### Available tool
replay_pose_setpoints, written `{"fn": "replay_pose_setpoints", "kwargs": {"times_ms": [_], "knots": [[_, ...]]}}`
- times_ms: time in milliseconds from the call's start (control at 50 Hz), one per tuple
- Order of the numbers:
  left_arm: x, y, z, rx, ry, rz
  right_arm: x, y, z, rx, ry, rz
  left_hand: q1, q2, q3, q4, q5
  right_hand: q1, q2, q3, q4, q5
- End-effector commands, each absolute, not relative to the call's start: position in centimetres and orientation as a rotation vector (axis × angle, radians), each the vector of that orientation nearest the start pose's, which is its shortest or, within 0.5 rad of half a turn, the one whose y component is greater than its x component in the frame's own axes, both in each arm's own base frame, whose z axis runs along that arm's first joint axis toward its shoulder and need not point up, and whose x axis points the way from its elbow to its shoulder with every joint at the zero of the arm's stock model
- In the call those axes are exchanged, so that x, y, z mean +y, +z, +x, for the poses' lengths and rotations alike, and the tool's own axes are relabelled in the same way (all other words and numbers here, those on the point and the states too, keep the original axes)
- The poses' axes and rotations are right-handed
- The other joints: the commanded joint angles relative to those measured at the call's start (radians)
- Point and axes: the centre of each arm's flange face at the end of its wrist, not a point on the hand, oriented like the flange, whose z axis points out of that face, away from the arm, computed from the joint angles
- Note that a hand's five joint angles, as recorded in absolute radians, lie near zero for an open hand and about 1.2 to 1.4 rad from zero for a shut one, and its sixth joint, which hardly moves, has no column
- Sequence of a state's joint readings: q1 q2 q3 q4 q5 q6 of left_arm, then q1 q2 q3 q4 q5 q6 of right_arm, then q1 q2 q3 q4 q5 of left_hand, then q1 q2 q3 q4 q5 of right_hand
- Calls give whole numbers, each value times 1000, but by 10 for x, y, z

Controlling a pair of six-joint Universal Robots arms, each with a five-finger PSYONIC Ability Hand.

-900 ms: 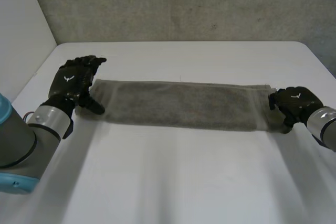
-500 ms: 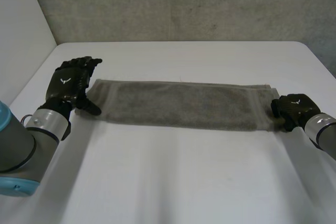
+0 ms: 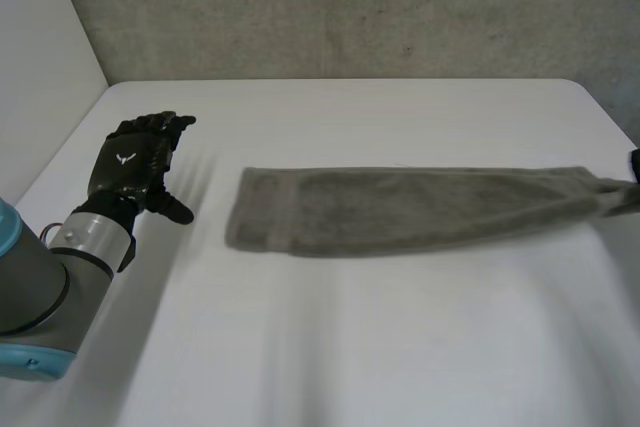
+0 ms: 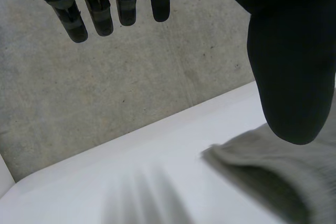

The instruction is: Fold the towel.

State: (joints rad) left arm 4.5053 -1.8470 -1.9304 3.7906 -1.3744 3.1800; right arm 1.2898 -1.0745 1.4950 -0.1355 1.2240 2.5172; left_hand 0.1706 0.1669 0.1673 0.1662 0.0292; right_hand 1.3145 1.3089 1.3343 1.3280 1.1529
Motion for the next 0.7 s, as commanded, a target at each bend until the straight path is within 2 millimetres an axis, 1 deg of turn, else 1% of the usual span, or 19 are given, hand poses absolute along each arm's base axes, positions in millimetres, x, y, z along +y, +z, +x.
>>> {"fn": "replay_pose_setpoints", "kwargs": {"times_ms": [20, 40, 60, 100, 120, 140, 160, 180, 200, 220, 240, 260, 280, 300, 340, 420, 460, 520, 700], "knots": [[-291, 175, -213, 2348, -2400, 531, -412, 204, 50, 2616, -2092, -1009, 5, 8, 8, 9, -28, 82, 87, 62, 68, 69], [-291, 175, -214, 2350, -2399, 533, -410, 215, 83, 2513, -2119, -1098, 5, 8, 8, 9, -28, 82, 87, 62, 68, 69], [-290, 175, -214, 2352, -2397, 535, -409, 215, 83, 2512, -2120, -1099, 5, 8, 8, 9, -28, 82, 87, 62, 68, 69], [-290, 175, -215, 2353, -2398, 537, -394, 235, 153, 2266, -2173, -1256, 5, 8, 8, 9, -28, 82, 87, 62, 68, 69], [-290, 175, -215, 2353, -2398, 537, -394, 235, 154, 2264, -2173, -1257, 5, 8, 8, 9, -28, 82, 87, 62, 68, 69], [-290, 175, -215, 2353, -2398, 537, -383, 243, 183, 2165, -2189, -1311, 5, 8, 8, 9, -28, 82, 87, 62, 68, 69], [-290, 175, -215, 2354, -2398, 539, -383, 243, 183, 2164, -2189, -1311, 5, 8, 8, 9, -28, 82, 87, 62, 68, 69], [-290, 175, -215, 2354, -2399, 539, -372, 250, 208, 2076, -2205, -1354, 5, 8, 8, 9, -28, 82, 87, 62, 68, 69], [-290, 175, -215, 2353, -2398, 537, -371, 250, 209, 2075, -2205, -1355, 5, 8, 8, 9, -28, 82, 87, 62, 68, 69], [-290, 175, -215, 2353, -2398, 537, -352, 255, 250, 1930, -2220, -1420, 5, 8, 8, 9, -28, 82, 87, 62, 68, 69], [-290, 174, -215, 2355, -2396, 537, -330, 254, 289, 1790, -2218, -1474, 5, 8, 8, 9, -28, 82, 87, 62, 68, 69], [-290, 174, -215, 2355, -2396, 537, -330, 254, 289, 1788, -2218, -1474, 5, 8, 8, 9, -28, 82, 87, 62, 68, 69], [-290, 174, -215, 2354, -2395, 535, -312, 244, 320, 1691, -2195, -1517, 5, 8, 8, 9, -28, 82, 87, 62, 68, 69], [-290, 174, -215, 2354, -2395, 535, -312, 244, 320, 1690, -2195, -1517, 5, 8, 8, 9, -28, 82, 87, 62, 68, 69], [-290, 174, -214, 2353, -2395, 536, -275, 216, 372, 1543, -2103, -1594, 5, 8, 8, 9, -28, 82, 87, 62, 68, 69], [-290, 173, -215, 2352, -2389, 545, -248, 190, 403, 1464, -2022, -1650, 5, 8, 8, 9, -28, 82, 87, 62, 68, 69], [-289, 173, -215, 2354, -2388, 547, -228, 161, 425, 1421, -1942, -1712, 5, 8, 8, 9, -28, 82, 87, 62, 68, 69], [-288, 172, -216, 2358, -2386, 555, -218, 142, 438, 1405, -1907, -1747, 5, 8, 8, 9, -28, 82, 87, 62, 68, 69], [-288, 171, -217, 2360, -2384, 560, -225, 137, 445, 1412, -1934, -1733, 5, 8, 8, 9, -28, 82, 87, 62, 68, 69]]}}
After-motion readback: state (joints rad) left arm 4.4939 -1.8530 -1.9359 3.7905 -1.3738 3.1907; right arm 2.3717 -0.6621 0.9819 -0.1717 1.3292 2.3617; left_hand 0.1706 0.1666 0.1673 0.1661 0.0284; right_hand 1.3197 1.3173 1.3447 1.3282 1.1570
